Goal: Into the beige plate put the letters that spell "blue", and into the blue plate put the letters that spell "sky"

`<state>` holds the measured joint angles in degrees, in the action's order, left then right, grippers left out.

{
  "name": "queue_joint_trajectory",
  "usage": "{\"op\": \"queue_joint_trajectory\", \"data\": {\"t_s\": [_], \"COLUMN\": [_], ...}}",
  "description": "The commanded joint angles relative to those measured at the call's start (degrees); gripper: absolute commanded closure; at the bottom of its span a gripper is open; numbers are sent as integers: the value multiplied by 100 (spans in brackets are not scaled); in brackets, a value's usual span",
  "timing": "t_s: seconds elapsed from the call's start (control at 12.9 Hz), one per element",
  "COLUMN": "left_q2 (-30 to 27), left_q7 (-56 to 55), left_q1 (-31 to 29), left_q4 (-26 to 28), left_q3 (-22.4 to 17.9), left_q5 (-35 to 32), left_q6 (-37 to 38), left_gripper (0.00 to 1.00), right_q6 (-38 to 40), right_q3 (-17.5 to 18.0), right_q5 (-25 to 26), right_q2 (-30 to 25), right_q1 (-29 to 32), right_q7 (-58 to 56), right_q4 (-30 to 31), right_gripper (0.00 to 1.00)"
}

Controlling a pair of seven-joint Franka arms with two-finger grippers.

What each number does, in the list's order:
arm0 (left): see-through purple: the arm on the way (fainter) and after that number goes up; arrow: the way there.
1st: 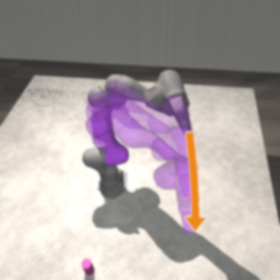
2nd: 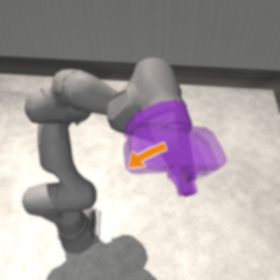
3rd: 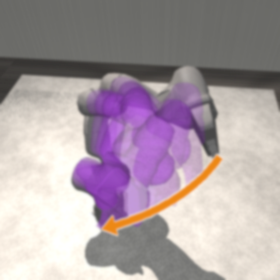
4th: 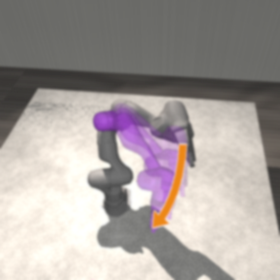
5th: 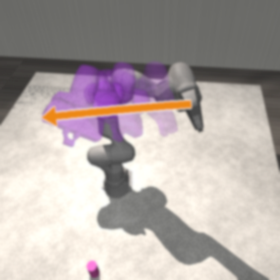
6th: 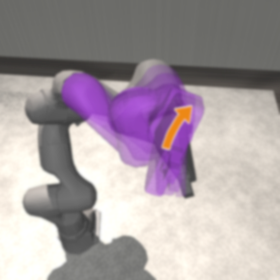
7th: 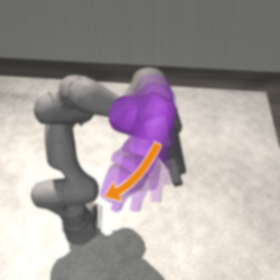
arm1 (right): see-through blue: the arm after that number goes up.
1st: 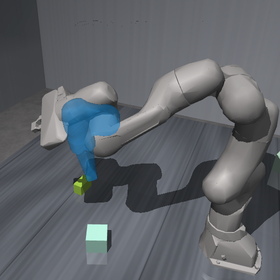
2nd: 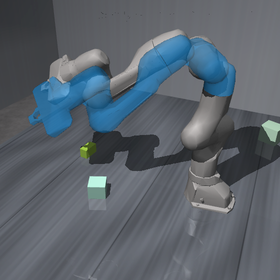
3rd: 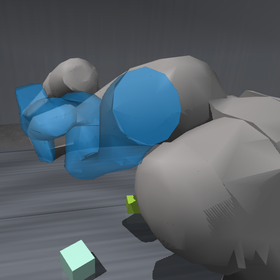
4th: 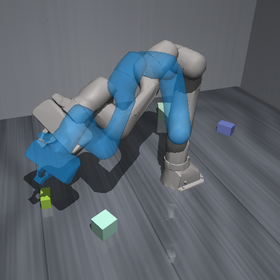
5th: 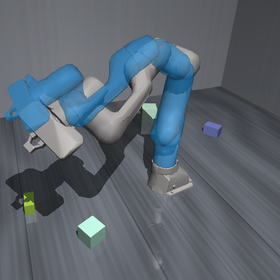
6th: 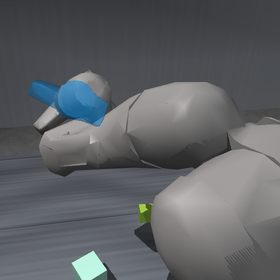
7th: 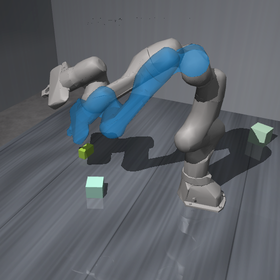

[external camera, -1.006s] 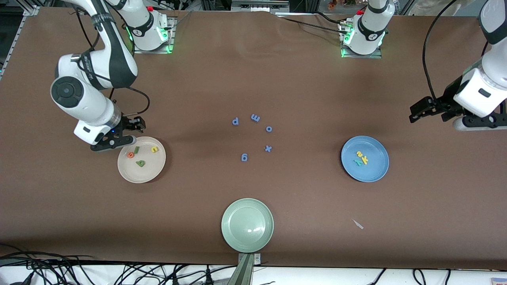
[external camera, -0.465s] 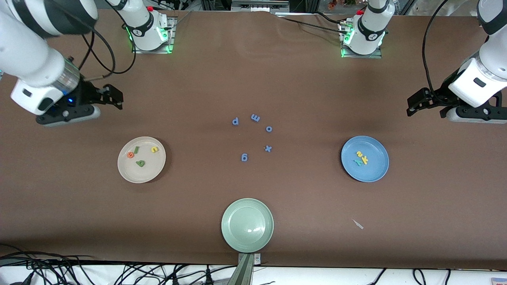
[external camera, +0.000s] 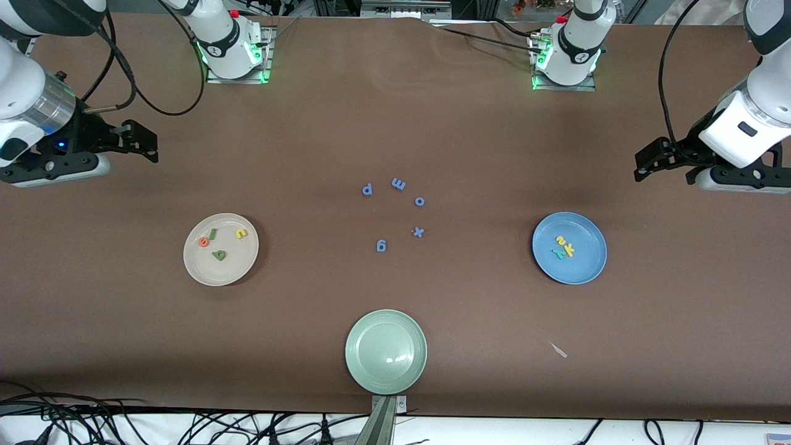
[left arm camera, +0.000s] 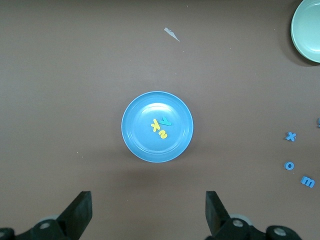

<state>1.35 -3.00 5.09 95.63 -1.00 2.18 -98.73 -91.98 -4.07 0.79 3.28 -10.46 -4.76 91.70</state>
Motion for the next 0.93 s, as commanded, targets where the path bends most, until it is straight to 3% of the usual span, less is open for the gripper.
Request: {"op": "queue_joint_trajectory", "data": {"t_s": [0.0,0.85], "left_q2": [-12,-12], "left_q7": [133,107], "left_q1": [45,54], "left_q4": [-19,-19], "left_q3": [-58,-49], "left_q5": [2,-192], "left_q6": [55,55], "left_gripper": [0,0], "right_q6": [189,321], "right_q3": [20,-6], "right_q5": [-97,-44], "right_q2": [32,137], "right_q1": [-26,9], "right_q7": [-7,19], "right_q4": [-249,-697], "right_gripper": [0,0]}}
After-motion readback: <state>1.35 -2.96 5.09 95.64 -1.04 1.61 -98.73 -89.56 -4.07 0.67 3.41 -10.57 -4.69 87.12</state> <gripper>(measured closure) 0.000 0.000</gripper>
